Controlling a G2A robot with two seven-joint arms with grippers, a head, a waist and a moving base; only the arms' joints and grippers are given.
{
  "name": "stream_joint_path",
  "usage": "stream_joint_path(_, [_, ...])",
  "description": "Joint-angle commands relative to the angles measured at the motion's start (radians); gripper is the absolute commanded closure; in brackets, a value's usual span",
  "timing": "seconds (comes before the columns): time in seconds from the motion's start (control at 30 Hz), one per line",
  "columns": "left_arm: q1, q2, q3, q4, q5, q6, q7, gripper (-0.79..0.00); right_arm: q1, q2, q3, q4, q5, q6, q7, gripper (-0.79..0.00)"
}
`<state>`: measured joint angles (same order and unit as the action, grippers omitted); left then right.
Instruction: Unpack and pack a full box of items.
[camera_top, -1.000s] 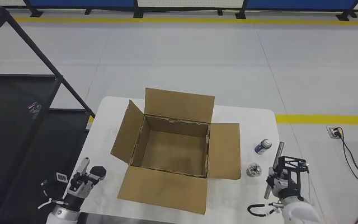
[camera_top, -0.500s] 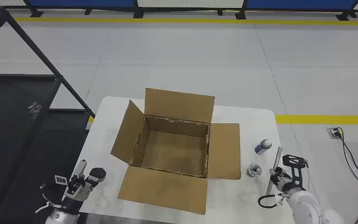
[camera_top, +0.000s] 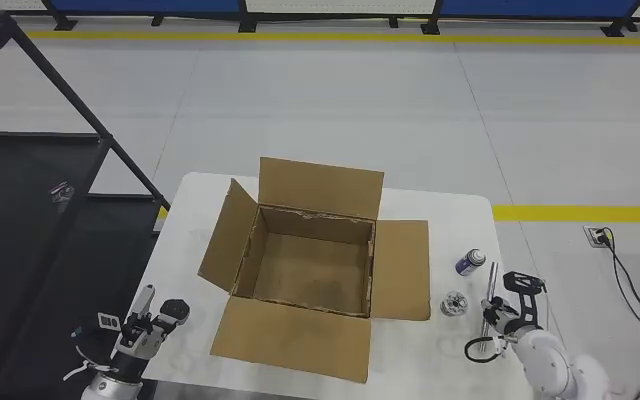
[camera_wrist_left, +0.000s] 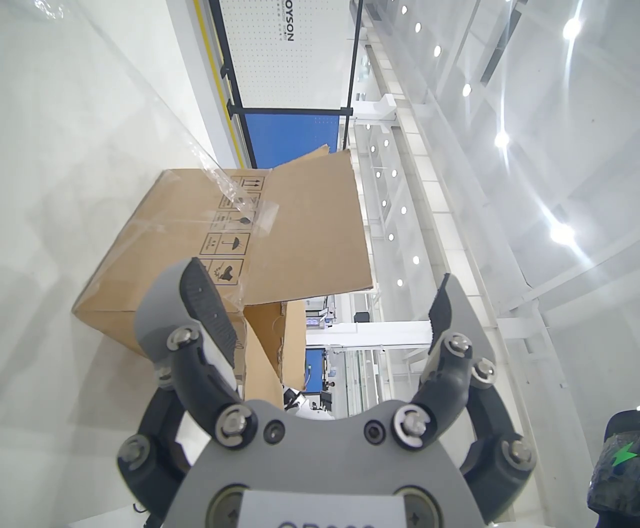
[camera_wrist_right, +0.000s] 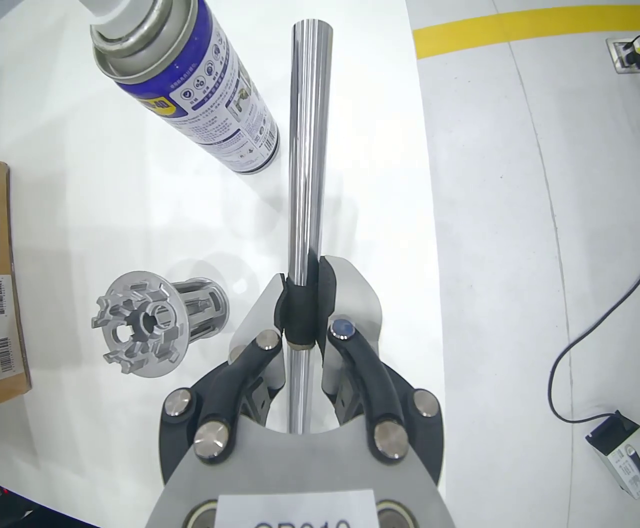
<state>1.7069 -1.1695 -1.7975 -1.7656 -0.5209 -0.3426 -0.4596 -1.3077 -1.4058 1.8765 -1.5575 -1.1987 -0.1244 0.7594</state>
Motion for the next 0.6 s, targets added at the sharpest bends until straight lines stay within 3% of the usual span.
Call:
stream_joint_path(0.0, [0.000, 0.000, 0.000, 0.000, 0.000, 0.000, 0.000, -0.785, 0.002, 0.003, -0.005, 0.005, -0.005, 0.006, 0.004, 0.000])
stream_joint_path(0.03, [0.000, 0.000, 0.000, 0.000, 0.000, 0.000, 0.000, -0.785, 0.003, 0.004, -0.007, 0.007, -0.006, 0.010, 0.007, -0.028])
stream_joint_path(0.07, [0.000, 0.000, 0.000, 0.000, 0.000, 0.000, 0.000, -0.785, 0.003, 0.005, -0.011, 0.009, -0.007, 0.012, 0.008, -0.123])
stream_joint_path(0.23, [0.000, 0.000, 0.000, 0.000, 0.000, 0.000, 0.000, -0.785, 0.005, 0.012, -0.020, 0.020, -0.014, 0.030, 0.010, -0.197])
stream_joint_path(0.27, [0.000, 0.000, 0.000, 0.000, 0.000, 0.000, 0.000, -0.785, 0.005, 0.013, -0.020, 0.022, -0.012, 0.032, 0.010, -0.252])
stream_joint_path(0.5, [0.000, 0.000, 0.000, 0.000, 0.000, 0.000, 0.000, -0.785, -0.016, 0.019, -0.026, 0.006, 0.000, 0.054, -0.020, -0.243])
stream_joint_path(0.57, [0.000, 0.000, 0.000, 0.000, 0.000, 0.000, 0.000, -0.785, -0.039, 0.018, -0.023, -0.031, 0.032, 0.067, -0.054, -0.277])
